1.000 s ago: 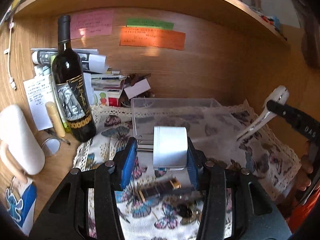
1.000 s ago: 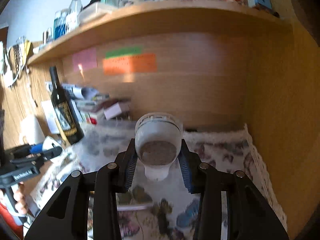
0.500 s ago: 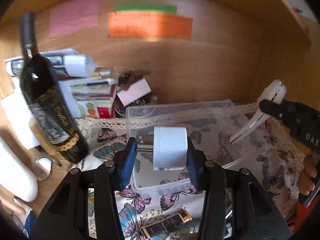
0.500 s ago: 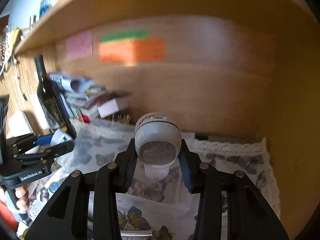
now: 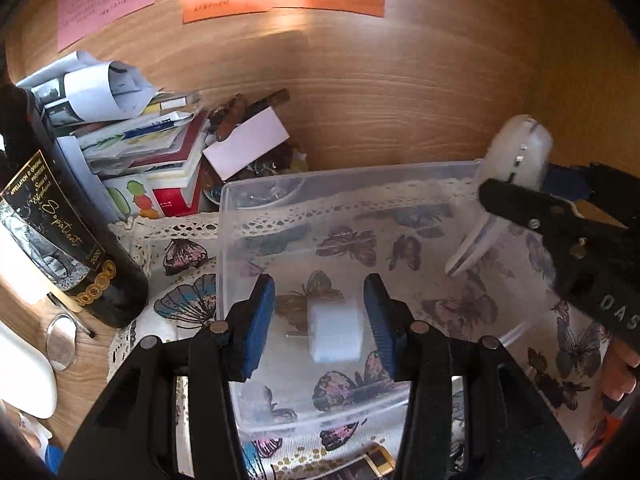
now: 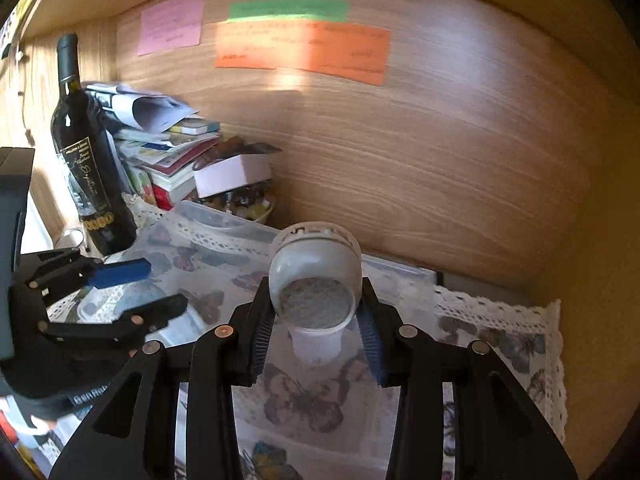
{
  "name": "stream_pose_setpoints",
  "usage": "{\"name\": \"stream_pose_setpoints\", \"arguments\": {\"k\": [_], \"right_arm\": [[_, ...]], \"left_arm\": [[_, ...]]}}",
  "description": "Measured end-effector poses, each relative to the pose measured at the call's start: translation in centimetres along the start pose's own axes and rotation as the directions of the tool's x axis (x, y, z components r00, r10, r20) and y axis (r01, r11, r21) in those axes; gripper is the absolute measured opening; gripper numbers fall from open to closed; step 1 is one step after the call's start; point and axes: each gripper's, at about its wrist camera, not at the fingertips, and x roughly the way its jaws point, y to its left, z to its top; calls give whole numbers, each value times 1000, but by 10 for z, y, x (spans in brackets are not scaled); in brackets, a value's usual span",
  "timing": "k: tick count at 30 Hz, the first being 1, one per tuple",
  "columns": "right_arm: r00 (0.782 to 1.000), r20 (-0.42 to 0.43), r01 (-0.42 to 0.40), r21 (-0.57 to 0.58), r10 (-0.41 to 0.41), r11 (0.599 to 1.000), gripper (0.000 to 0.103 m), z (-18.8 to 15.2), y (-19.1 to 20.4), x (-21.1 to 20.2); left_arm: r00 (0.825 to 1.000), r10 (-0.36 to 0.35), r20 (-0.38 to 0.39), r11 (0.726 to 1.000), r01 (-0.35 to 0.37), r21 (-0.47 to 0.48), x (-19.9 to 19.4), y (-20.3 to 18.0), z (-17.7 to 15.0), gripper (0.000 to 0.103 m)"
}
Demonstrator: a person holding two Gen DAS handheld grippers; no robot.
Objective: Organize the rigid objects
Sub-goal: 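Release the adapter into the clear box with the left tool while the right tool drops the shaver in, then grasp the black-and-gold lighter with the left tool while the right tool grasps the silver pen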
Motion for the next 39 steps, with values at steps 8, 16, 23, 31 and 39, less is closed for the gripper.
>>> {"name": "stream_pose_setpoints", "arguments": {"k": [8,16,23,31,39], "right_arm": [[998,-63,-28,-55,25,998,37,12,23,27],[969,-228,-92,1,89,996,36,1,25,76],[977,-208,-65,-58,51,996,35,-4,34,56],[995,-67,-82,-33,80,996,56,-18,25,-20],[994,-48,-95,-16,94,995,60,-57,17,-56]], "left_arm": [[1000,3,14,1000,-2,-31,-34,12,1,69],[999,13,47,999,-11,-50,-66,29,-5,76],[999,20,34,999,-19,-40,-71,35,-20,78],[1000,-2,-2,1000,2,-25,-80,39,-45,78],[992,-65,-108,997,70,40,-73,26,-83,68]]}}
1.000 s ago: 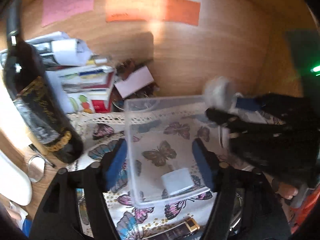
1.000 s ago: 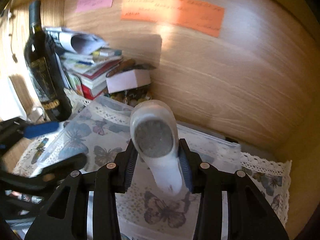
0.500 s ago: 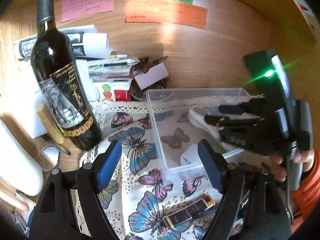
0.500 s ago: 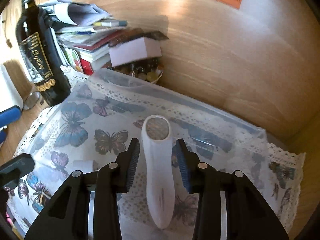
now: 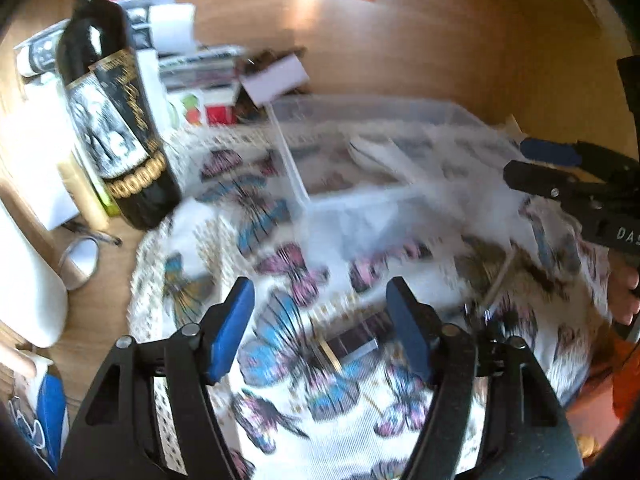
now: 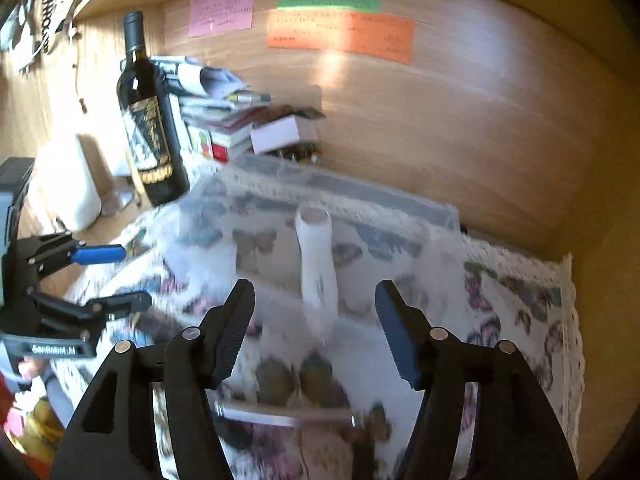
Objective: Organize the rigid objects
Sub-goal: 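Grasp the black-and-gold lighter with the left tool while the right tool grasps the silver pen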
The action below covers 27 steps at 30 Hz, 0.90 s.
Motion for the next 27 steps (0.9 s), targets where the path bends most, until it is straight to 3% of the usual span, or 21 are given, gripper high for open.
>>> {"name": "stream_pose_setpoints", "arguments": {"k": [8,11,16,19,21,27], "right_arm": [[984,-170,-51,-12,48,999,62,-51,-2,24],[975,-207,-85,-38,75,996,70,-56,4,34],[974,-208,-105,-80,87,991,74,-52,9,40],[969,-226,-116,-81,95,990,64,-52,11,49],[966,-239,-118,-69,99,991,43,-53,12,55],[968,-224,-124,-47,110,991,18,-59,15,44]], "left_arm": [[997,-2,-81,993,12,120,24,-23,-17,68],[995,3,-104,992,10,122,35,-27,-12,68],[993,-29,-112,993,41,108,41,-30,-11,50],[994,-39,-106,993,50,108,37,-31,-16,39],[994,-40,-104,993,51,106,33,-31,-21,33],[992,-60,-113,993,71,97,24,-33,-31,24]]}}
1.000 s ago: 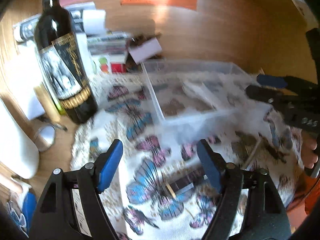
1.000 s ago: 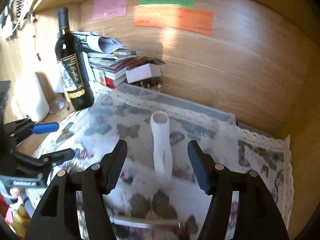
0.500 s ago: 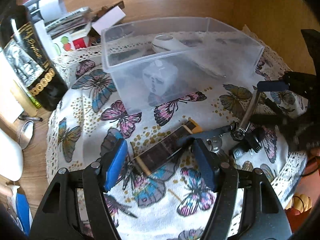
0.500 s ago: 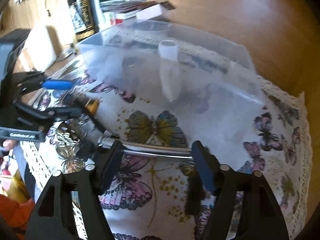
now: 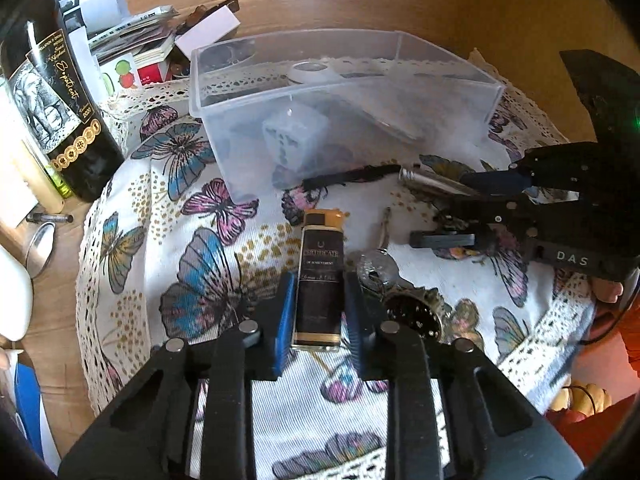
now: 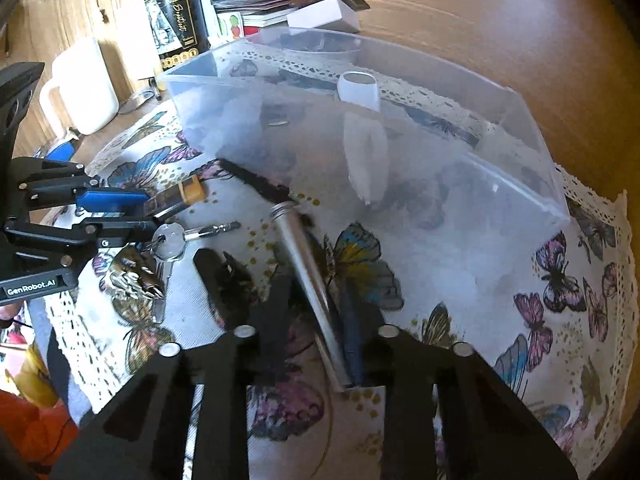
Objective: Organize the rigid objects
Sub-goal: 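Grasp the black-and-gold lighter with the left tool while the right tool grasps the silver pen, then lower the lighter into the clear box with the left tool while the right tool lowers the pen in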
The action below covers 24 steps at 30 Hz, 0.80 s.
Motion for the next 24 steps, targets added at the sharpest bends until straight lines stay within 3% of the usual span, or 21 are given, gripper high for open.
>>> {"name": "stream_pose_setpoints", "arguments": {"k": [8,14,24], "right_arm": [[1000,9,-17,35,17,999,16,-8,2,-4],[998,58,2,47,-5,999,14,-11,8,-12],[980,199,11,55,-22,998,14,-2,4,-58]], "left_arm": [[1000,23,-1,1000,-23,-13,11,-1,13,27],[999,21,29,999,-20,-25,9,-4,12,23],[981,52,186,997,-40,-70,-42,0,11,23]]}}
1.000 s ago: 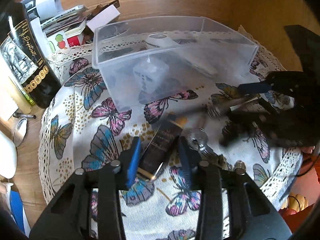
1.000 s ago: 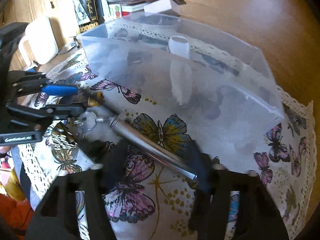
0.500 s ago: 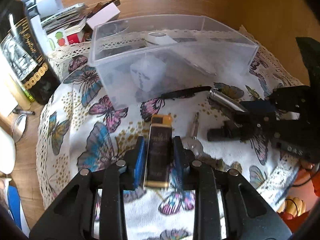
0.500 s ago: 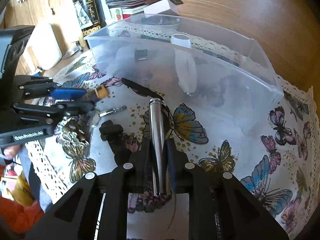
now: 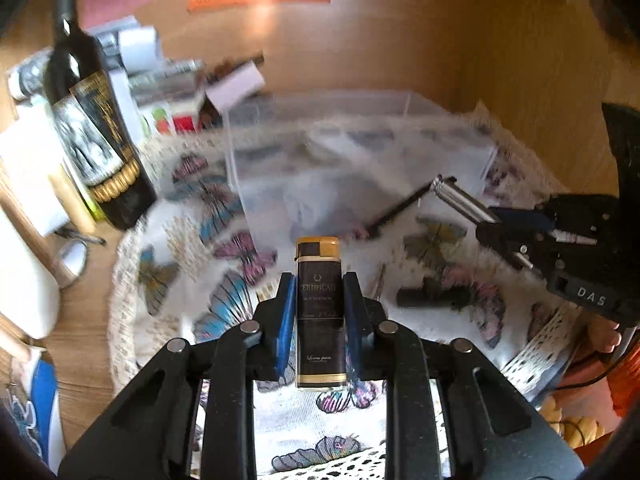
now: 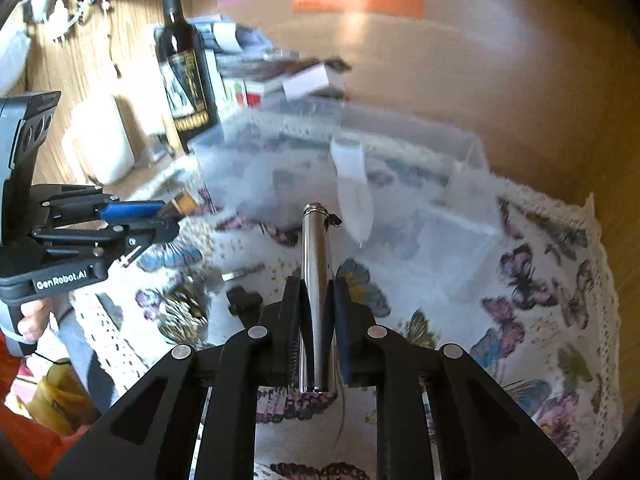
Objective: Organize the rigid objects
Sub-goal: 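Lower the lighter into the clear box with the left tool while the right tool lowers the pen in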
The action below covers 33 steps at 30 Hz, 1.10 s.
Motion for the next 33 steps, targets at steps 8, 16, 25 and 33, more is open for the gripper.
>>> {"name": "stream_pose_setpoints", "arguments": {"k": [8,16,25,33], "right_arm": [[988,146,41,-1,-40,999,14,27,-4,-35],[965,254,68,16,-69,998,14,64,-17,-48],[971,223,74,45,-83,996,14,89,-37,-15],[990,120,69,64,-77,996,14,87,-49,31]], "left_arm": [[989,-7,149,999,12,-32,-35,3,32,23],[974,-3,226,999,14,-48,-42,3,66,23],[977,21,212,998,-8,-62,-9,4,99,23],[995,-5,102,997,12,-74,39,-4,108,23]]}}
